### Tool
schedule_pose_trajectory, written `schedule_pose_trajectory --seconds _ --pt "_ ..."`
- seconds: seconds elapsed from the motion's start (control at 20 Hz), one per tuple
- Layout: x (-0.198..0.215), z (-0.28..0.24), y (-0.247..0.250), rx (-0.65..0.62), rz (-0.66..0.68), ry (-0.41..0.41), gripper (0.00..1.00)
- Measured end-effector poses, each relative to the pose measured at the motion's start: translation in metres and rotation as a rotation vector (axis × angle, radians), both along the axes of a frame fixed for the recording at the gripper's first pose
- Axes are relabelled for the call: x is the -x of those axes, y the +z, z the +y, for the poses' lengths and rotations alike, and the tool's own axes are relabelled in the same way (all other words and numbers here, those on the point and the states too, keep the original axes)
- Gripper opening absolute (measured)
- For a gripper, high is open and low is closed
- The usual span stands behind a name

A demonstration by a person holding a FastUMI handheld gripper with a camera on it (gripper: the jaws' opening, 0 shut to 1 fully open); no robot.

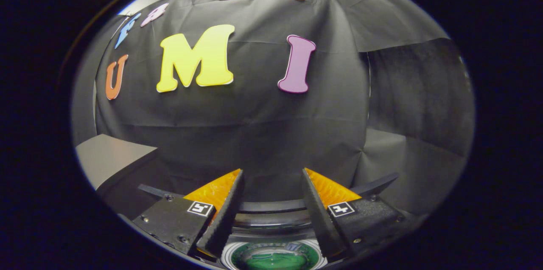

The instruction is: Put the clothes into the washing machine and then close the washing machine lid.

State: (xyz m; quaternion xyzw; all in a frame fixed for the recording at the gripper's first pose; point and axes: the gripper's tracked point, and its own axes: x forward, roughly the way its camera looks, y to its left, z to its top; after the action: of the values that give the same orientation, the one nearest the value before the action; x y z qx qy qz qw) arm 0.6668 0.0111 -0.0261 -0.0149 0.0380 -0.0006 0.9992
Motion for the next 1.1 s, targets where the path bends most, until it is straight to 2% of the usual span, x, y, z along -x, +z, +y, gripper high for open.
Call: schedule_pose_trajectory --seconds 1.1 --pt "0.067 -0.006 -0.048 0.0 0.053 -0.021 0.84"
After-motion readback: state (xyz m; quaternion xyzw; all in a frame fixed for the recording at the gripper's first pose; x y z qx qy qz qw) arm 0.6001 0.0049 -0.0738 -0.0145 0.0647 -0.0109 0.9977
